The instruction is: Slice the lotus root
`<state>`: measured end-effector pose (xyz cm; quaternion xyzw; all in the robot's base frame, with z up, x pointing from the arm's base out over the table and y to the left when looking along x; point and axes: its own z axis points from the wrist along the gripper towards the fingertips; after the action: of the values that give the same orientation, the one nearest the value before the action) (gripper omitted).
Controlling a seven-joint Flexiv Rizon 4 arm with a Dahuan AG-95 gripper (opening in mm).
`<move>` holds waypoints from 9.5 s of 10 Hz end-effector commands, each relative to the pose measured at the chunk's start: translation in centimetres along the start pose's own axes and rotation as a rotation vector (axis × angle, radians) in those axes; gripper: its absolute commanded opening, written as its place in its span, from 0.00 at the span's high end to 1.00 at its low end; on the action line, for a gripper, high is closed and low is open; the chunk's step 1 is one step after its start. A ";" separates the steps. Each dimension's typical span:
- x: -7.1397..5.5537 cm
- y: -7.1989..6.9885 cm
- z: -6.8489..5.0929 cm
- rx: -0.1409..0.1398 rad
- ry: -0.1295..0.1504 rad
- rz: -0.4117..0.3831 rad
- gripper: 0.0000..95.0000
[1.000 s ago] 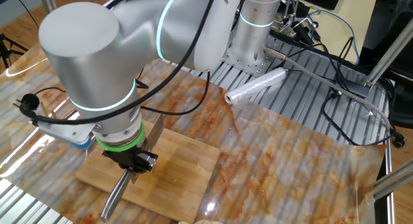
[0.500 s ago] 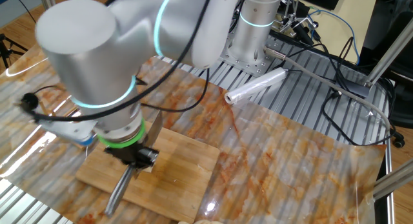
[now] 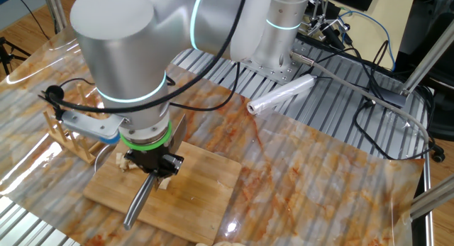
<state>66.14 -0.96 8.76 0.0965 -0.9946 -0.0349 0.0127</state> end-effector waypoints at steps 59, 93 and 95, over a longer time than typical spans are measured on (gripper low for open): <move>-2.4 0.7 5.8 -0.044 -0.191 0.090 1.00; -1.9 -0.4 0.7 0.000 -0.080 0.017 1.00; -1.9 -0.6 0.9 -0.001 -0.079 0.019 1.00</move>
<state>68.11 -1.01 7.59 0.0849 -0.9953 -0.0394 -0.0252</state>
